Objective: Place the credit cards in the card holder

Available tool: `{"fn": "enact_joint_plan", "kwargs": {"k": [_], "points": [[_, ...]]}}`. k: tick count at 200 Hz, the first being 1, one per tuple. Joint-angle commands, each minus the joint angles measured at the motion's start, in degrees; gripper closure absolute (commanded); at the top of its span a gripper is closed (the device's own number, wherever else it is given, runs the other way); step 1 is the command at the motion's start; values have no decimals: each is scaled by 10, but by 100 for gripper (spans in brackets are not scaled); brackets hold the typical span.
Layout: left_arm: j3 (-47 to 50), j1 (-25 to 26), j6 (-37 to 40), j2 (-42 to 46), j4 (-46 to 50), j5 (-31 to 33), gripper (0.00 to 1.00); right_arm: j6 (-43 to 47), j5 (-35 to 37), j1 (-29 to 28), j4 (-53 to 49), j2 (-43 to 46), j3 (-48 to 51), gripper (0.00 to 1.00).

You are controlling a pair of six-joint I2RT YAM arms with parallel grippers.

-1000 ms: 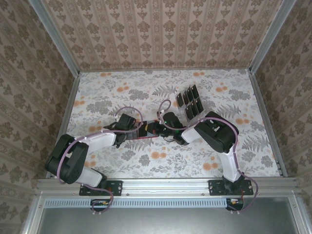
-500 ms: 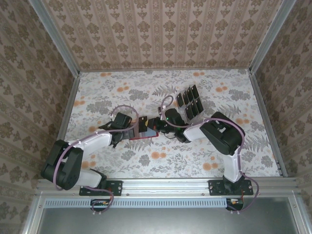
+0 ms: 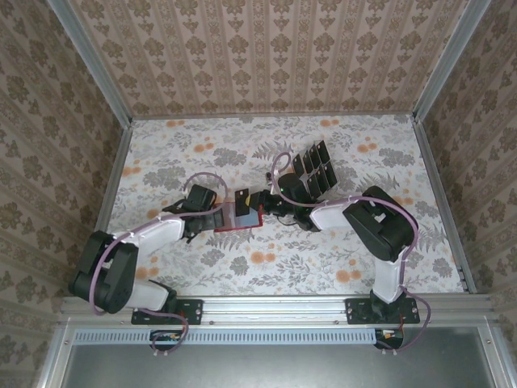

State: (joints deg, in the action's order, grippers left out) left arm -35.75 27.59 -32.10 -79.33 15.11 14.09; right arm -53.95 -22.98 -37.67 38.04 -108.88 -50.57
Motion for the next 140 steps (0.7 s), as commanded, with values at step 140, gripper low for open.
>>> {"fn": "enact_joint_plan", "kwargs": {"k": [140], "points": [[2, -4, -5, -41, 6, 23, 1, -10, -53, 5, 47, -79, -25, 100]]}}
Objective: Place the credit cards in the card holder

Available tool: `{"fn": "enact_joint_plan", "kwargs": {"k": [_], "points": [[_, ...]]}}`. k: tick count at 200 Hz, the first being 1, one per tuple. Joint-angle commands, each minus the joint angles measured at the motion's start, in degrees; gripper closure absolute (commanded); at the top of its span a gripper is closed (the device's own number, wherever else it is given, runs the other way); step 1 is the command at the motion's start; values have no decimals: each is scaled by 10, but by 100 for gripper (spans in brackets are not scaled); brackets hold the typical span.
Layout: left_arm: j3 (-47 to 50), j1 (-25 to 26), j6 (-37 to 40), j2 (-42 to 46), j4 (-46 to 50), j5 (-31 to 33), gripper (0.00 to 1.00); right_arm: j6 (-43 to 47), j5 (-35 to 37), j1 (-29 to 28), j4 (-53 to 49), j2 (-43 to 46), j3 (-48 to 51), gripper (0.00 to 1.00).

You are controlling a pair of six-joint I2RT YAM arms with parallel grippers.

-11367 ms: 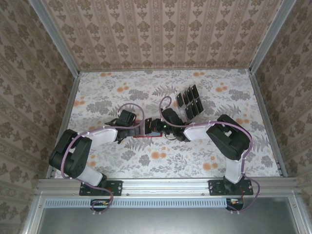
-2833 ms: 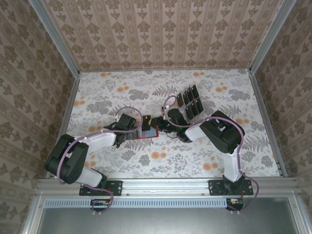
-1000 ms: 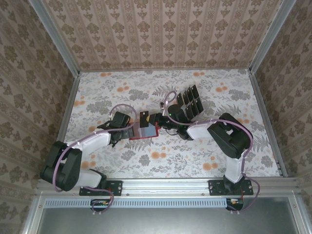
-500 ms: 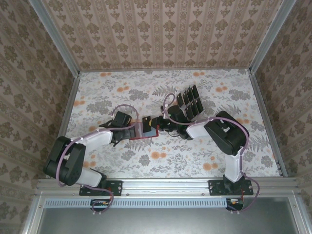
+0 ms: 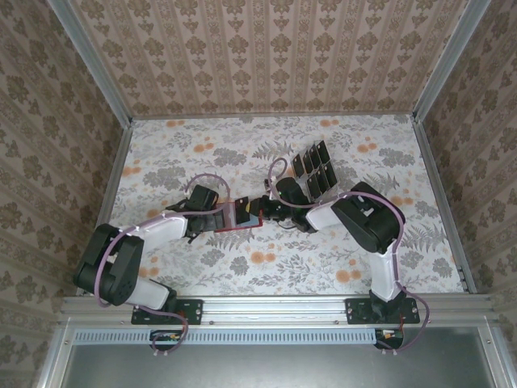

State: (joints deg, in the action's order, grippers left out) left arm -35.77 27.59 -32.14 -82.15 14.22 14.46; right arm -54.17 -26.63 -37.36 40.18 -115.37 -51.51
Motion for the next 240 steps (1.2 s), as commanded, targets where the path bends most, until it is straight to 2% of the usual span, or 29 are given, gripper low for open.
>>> {"fn": "enact_joint_plan", "kwargs": {"k": [1, 240], "points": [[2, -4, -4, -13, 15, 19, 1, -8, -17, 2, 26, -15, -16, 100], [-3, -7, -1, -12, 23, 29, 1, -35, -18, 0, 55, -39, -9, 100]]}}
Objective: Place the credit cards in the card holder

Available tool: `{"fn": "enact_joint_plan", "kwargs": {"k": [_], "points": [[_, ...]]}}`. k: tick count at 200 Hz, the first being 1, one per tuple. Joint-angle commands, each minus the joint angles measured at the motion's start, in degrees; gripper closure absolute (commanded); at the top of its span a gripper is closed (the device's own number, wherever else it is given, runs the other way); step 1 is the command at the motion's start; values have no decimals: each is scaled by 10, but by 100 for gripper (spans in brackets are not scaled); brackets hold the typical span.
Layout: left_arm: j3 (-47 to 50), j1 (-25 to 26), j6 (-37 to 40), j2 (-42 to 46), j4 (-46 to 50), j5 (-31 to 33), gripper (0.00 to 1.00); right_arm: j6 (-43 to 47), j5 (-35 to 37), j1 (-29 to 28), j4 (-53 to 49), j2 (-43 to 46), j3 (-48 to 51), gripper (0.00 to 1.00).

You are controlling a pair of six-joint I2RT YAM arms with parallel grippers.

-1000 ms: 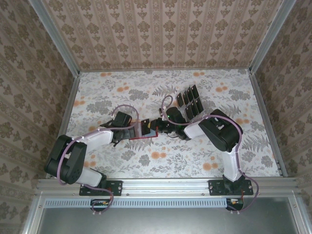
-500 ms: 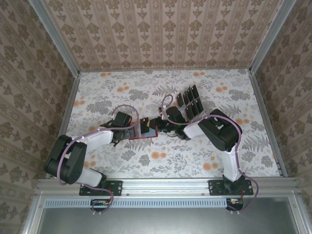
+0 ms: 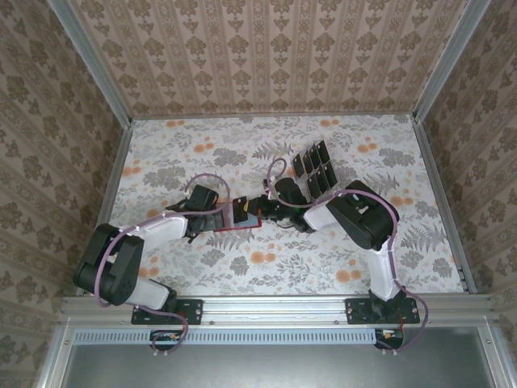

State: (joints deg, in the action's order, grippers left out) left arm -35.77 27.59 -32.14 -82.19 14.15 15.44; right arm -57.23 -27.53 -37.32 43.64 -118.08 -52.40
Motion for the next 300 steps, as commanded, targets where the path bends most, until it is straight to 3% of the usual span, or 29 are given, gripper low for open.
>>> {"fn": "enact_joint_plan", "kwargs": {"k": [1, 153, 300], "points": [[-3, -6, -1, -12, 24, 20, 1, -4, -9, -1, 20, -11, 0, 100], [-1, -7, -1, -12, 24, 20, 1, -29, -6, -18, 49, -23, 29, 100], [-3, -6, 0, -21, 20, 17, 1, -46, -5, -18, 54, -48, -5, 100]]}}
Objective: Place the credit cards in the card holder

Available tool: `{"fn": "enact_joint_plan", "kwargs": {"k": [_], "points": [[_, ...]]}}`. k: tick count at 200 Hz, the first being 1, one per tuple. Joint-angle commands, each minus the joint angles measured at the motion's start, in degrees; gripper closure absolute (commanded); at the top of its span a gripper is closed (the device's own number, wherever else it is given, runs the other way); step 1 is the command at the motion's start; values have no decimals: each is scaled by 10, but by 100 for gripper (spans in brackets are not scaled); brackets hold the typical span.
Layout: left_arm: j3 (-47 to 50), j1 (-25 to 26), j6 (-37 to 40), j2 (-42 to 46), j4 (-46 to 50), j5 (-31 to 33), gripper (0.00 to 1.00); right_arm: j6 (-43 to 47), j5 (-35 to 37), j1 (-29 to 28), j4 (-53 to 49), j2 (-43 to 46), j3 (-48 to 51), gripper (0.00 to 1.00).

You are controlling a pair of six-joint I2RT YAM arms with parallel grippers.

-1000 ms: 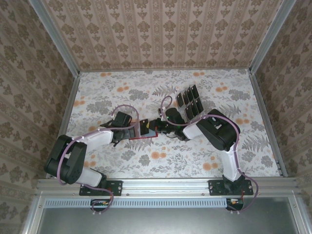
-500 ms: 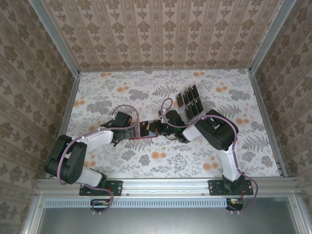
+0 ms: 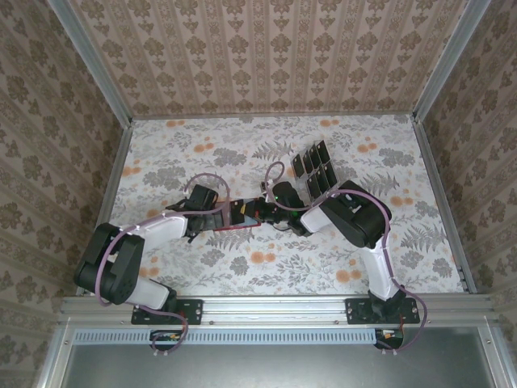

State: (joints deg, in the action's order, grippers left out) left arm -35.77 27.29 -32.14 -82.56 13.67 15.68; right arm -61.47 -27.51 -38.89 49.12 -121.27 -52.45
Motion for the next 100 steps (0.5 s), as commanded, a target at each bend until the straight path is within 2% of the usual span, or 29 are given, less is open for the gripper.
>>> {"fn": "enact_joint_plan", "kwargs": {"k": [1, 100], "points": [[-3, -3, -1, -17, 25, 14, 1, -4, -6, -3, 1, -16, -4, 100], [-1, -3, -1, -17, 25, 14, 1, -13, -14, -12, 15, -20, 11, 100]]}}
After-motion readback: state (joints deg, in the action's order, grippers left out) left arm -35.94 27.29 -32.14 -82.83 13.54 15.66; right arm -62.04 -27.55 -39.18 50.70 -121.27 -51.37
